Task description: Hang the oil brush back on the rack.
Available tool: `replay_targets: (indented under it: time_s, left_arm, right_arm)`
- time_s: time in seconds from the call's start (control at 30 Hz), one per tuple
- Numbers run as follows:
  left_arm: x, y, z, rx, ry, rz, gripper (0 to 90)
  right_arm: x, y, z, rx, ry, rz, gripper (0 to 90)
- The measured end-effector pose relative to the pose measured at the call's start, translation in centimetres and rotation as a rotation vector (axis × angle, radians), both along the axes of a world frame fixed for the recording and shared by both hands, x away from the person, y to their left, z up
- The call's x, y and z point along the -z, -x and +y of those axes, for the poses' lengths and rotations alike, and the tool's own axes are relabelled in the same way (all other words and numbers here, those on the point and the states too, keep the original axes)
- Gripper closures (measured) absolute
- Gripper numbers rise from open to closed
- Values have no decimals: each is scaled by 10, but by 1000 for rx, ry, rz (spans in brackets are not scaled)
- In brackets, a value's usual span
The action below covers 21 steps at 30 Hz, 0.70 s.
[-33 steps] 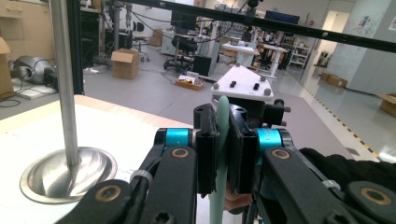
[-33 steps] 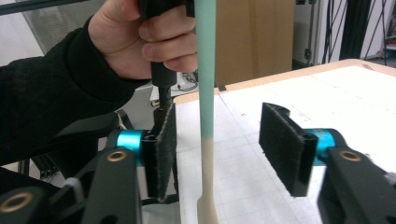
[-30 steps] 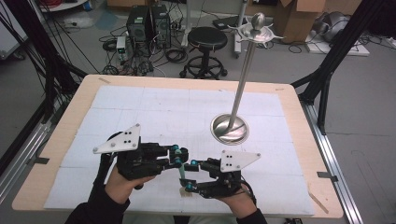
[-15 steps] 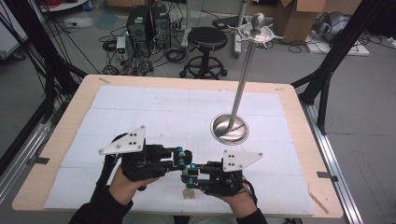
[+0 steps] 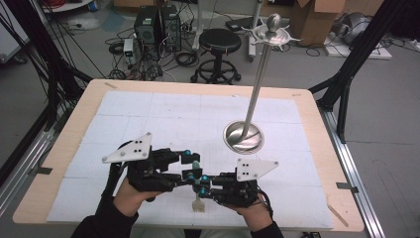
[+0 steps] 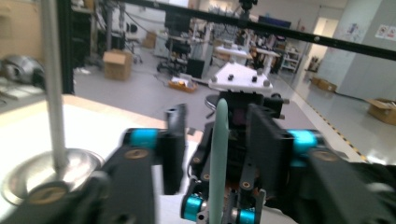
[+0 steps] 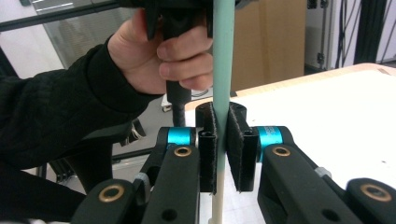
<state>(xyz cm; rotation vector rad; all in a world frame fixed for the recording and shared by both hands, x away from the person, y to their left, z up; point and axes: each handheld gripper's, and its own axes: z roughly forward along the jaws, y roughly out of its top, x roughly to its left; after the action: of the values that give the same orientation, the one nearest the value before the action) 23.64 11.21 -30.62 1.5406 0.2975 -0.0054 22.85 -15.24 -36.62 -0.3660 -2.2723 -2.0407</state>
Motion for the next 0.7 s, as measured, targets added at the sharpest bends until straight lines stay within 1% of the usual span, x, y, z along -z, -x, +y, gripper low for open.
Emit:
replay_targets:
  time_s: [0.03, 0.07, 0.1, 0.13, 0.17, 0.2, 0.3, 0.4, 0.43, 0.5, 0.57, 0.63, 0.7]
  left_arm:
    - [0, -1, 4, -6, 7, -5, 481]
    - [1, -1, 8, -24, 13, -3, 423]
    - [2, -1, 13, -34, 12, -6, 373]
    - [4, -1, 18, -46, 12, -18, 359]
    - [6, 0, 23, -61, 13, -31, 355]
    - [9, 0, 28, -80, 15, -32, 348]
    - [18, -2, 42, -135, 1, -23, 295]
    - [29, -5, 56, -199, -33, -8, 238]
    - [32, -5, 59, -216, -32, 2, 224]
    - [40, -6, 68, -259, -39, 9, 189]
    - [47, -6, 75, -285, -37, 14, 187]
    - [54, -7, 81, -300, -44, 19, 187]
    - [61, -7, 84, -309, -41, 30, 188]
  right_arm:
    - [0, -1, 0, 4, 5, -2, 828]
    - [0, -1, 0, 10, 8, 6, 828]
    - [0, -2, -1, 10, 10, 5, 828]
    - [0, -3, -1, 17, 9, 2, 828]
    - [0, -5, -2, 26, 14, 9, 828]
    - [0, -7, -3, 35, 15, 8, 828]
    - [-4, -14, -9, 73, 11, 8, 829]
    - [-11, -23, -16, 119, 9, 1, 829]
    - [-14, -26, -18, 137, 11, 2, 829]
    - [-19, -31, -23, 167, 12, -5, 829]
    - [-25, -37, -28, 199, 8, -12, 829]
    - [-31, -42, -32, 237, 3, -15, 829]
    - [-37, -48, -35, 266, 1, -16, 829]
